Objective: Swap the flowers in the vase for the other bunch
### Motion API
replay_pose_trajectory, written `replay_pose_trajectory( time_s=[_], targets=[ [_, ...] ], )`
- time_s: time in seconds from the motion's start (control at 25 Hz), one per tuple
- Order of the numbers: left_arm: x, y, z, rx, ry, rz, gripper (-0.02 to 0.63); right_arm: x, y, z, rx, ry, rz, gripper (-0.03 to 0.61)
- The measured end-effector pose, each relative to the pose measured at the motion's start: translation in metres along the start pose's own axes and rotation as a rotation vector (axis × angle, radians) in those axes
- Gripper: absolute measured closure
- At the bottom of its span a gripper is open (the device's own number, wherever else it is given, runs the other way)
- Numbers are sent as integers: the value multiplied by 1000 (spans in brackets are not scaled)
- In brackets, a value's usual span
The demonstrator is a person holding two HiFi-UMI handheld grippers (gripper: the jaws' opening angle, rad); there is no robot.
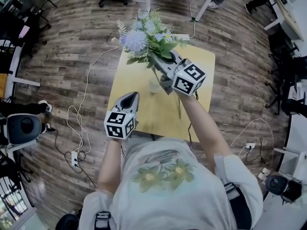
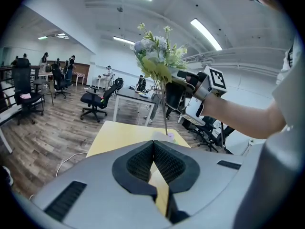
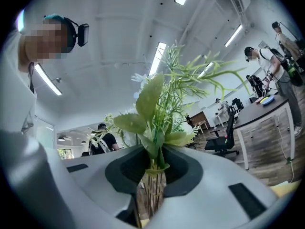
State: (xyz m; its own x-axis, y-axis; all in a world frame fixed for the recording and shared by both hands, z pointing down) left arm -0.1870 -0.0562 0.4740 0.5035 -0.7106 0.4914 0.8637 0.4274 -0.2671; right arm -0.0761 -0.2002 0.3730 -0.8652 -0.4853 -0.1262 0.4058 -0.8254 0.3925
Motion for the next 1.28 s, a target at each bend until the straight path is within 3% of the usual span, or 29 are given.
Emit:
replay_pose_trajectory(
  time_s=[0.36,1.28],
  targets=[
    [-2,-3,9,6,-5,4,595,-11,10,49,54,-123,41,517],
    [1,5,13,21,-21,13,595,-49,15,112,89,-309,108,506]
  ],
)
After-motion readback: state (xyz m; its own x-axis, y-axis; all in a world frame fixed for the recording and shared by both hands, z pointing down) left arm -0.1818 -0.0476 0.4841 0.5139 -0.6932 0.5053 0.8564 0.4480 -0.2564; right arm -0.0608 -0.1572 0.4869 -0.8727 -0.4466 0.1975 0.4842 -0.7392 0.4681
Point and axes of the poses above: the fingertips, and each gripper's own axes: x forward along the fingers, y to its right, z out of its underside, the point moved 5 cm from there along -x, backward along the fingers, and after that the axes turned 2 degrees about x, right-handed, at the moved point
